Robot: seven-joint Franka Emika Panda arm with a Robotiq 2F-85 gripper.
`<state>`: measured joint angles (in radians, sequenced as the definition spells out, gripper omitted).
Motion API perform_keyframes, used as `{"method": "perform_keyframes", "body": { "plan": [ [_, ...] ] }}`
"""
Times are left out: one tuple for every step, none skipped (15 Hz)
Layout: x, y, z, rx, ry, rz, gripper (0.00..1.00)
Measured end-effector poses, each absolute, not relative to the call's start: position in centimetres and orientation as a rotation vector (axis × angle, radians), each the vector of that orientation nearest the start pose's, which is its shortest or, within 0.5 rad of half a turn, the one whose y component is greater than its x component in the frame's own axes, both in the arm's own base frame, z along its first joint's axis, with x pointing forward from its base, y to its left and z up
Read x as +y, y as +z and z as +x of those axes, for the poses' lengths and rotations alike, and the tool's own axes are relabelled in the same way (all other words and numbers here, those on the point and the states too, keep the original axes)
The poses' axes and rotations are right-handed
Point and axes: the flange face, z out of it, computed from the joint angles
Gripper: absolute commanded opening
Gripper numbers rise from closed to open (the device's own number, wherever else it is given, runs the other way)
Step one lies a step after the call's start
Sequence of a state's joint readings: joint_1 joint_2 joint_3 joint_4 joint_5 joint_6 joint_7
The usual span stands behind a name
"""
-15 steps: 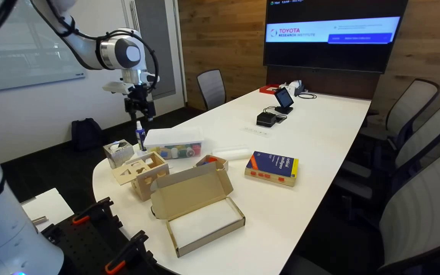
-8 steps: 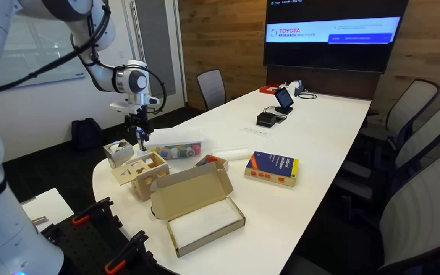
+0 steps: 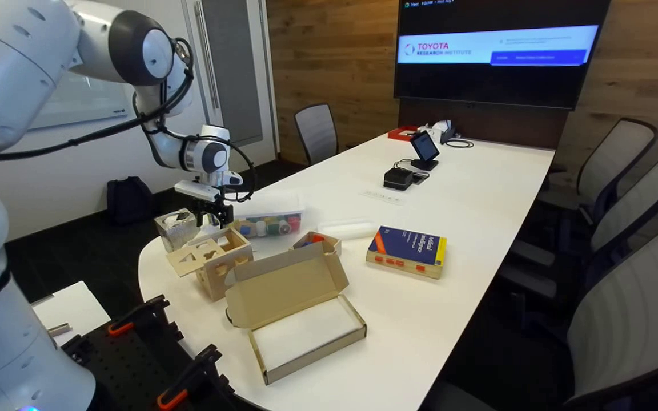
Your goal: Use a napkin to wipe a spot on the right
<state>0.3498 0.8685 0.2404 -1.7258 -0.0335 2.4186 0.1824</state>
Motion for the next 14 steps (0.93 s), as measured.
{"method": "perform_keyframes", "body": {
  "plan": [
    [35.2, 7.4, 53.5, -0.566, 0.307, -2.957, 1.0],
    [35.4, 6.6, 53.6, -0.58, 0.307, -2.939, 1.0],
    [35.6, 5.9, 53.7, -0.595, 0.311, -2.923, 1.0],
    [35.8, 5.2, 53.8, -0.606, 0.317, -2.908, 1.0],
    [35.9, 4.6, 53.8, -0.617, 0.323, -2.893, 1.0],
    [36.1, 4.0, 53.9, -0.627, 0.329, -2.876, 1.0],
    [36.2, 3.7, 54.1, -0.635, 0.33, -2.854, 0.75],
    [36.3, 3.5, 54.4, -0.638, 0.333, -2.836, 0.74],
    [36.3, 3.4, 54.6, -0.64, 0.338, -2.816, 0.67],
    [36.4, 3.4, 54.9, -0.642, 0.341, -2.799, 0.6],
    [36.4, 3.6, 55.2, -0.643, 0.343, -2.787, 0.53],
    [36.4, 3.7, 55.5, -0.642, 0.342, -2.778, 0.44],
    [36.4, 3.9, 55.7, -0.635, 0.34, -2.773, 0.37],
    [36.5, 4.1, 55.9, -0.629, 0.339, -2.769, 0.28]
  ]
}}
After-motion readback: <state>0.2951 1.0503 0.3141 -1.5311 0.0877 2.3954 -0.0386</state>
